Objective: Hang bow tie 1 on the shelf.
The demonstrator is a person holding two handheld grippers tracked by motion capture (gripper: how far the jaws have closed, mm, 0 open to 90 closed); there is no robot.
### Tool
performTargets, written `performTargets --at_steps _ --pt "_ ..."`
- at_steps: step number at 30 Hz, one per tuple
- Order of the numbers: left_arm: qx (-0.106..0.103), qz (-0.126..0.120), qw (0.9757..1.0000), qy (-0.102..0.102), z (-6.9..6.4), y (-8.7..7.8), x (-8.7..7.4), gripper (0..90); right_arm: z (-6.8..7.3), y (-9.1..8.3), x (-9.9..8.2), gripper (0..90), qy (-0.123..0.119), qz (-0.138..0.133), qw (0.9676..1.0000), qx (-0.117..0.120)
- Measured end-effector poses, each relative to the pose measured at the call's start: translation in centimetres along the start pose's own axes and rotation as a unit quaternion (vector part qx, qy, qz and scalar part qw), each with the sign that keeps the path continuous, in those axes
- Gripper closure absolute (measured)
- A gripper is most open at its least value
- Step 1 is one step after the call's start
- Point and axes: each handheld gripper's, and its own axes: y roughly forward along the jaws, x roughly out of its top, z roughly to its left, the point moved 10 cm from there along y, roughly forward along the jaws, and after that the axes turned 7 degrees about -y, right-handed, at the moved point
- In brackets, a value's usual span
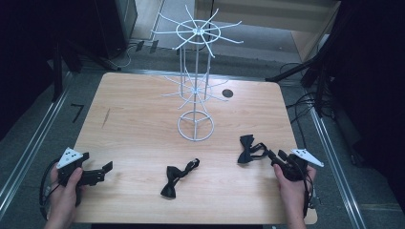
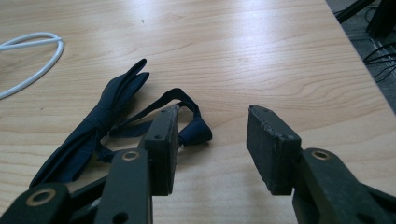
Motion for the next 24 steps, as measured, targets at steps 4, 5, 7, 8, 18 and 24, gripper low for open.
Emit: performTargets --at_steps 4,5,7,8,18,24 --pt "0.000 0.000 1.0000 0.000 0.0 0.0 0.0 0.0 0.0 0.8 0.2 54.3 -0.004 0.007 1.0000 -0.004" --pt "0.000 0.000 1.0000 0.000 0.0 0.0 0.0 0.0 0.0 1.0 0.3 54.0 -0.001 0.008 1.0000 -0.004" --pt "0.000 0.000 1.0000 0.000 0.0 0.0 0.0 0.0 0.0 1.1 0.3 53.9 0.004 0.011 0.9999 -0.003" --pt "0.000 0.000 1.0000 0.000 0.0 0.0 0.0 0.0 0.0 1.3 0.4 53.9 0.007 0.011 0.9999 -0.003" --pt "0.001 -0.001 1.0000 0.000 0.0 0.0 0.0 0.0 -0.1 2.7 0.3 52.9 0.029 0.027 0.9992 -0.002" --pt "-0.002 0.001 1.0000 0.001 0.0 0.0 0.0 0.0 -0.1 3.2 -0.5 56.0 0.014 0.052 0.9985 -0.013"
